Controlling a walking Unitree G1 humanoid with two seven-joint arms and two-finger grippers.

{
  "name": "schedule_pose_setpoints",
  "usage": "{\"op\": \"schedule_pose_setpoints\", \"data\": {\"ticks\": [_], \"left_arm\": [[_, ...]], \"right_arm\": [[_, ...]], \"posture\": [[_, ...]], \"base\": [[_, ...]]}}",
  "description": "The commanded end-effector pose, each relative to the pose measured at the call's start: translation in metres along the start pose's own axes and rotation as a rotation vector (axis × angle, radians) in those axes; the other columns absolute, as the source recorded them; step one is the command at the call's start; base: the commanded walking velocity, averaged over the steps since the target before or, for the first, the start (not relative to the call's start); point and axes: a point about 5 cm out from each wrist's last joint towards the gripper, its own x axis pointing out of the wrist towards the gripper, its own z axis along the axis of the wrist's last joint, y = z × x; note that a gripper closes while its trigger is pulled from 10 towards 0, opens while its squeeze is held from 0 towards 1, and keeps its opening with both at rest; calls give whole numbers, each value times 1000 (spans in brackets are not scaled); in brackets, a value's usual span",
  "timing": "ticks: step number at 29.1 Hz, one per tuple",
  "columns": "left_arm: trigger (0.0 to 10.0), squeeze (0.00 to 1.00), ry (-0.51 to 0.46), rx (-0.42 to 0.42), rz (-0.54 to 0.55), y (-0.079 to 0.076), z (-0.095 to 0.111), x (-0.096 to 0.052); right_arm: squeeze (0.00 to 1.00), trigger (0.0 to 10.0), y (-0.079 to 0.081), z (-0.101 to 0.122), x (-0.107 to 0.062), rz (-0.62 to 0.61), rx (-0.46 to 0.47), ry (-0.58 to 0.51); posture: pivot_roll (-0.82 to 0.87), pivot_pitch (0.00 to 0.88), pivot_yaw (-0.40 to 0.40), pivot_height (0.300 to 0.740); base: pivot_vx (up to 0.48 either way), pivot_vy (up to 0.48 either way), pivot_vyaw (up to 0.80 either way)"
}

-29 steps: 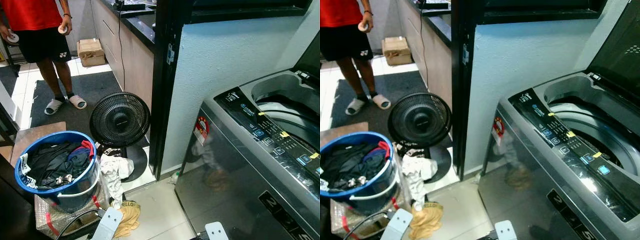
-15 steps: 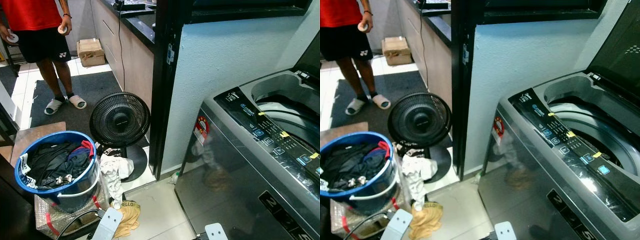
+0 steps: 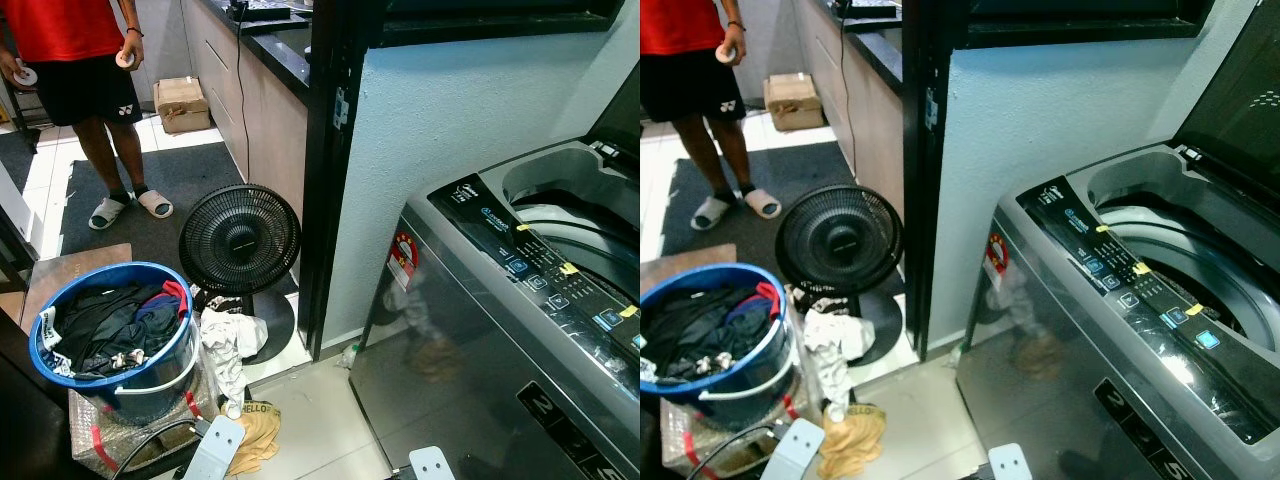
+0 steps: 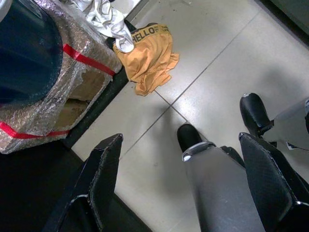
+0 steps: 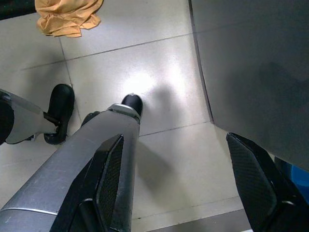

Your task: Clothes washing

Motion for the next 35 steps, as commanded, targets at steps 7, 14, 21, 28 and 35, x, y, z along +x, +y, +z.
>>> {"op": "schedule_pose_setpoints", "data": {"ticks": [7, 14, 21, 28, 35], "left_arm": [[10000, 0, 29, -4, -12, -4, -9, -2], [10000, 0, 29, -6, -12, -4, -9, -2], [10000, 0, 28, -4, -14, -4, -9, -2], [10000, 0, 28, 0, -15, -4, -9, -2], [10000, 0, 28, 1, -15, -4, -9, -2]], "right_arm": [[0, 10000, 0, -7, -1, 0, 1, 28], [0, 10000, 0, -8, -2, 1, -2, 32], [0, 10000, -1, -8, -2, -1, -5, 30], [0, 10000, -2, -6, -1, 0, -10, 24], [0, 10000, -3, -4, -1, 0, -12, 19]], "posture": [[33, 0, -2, 740], [33, 0, -2, 740], [31, 0, -4, 740], [32, 0, -5, 740], [32, 0, -5, 740]], "base": [[0, 0, 0], [0, 0, 0], [0, 0, 0], [0, 0, 0], [0, 0, 0]]}}
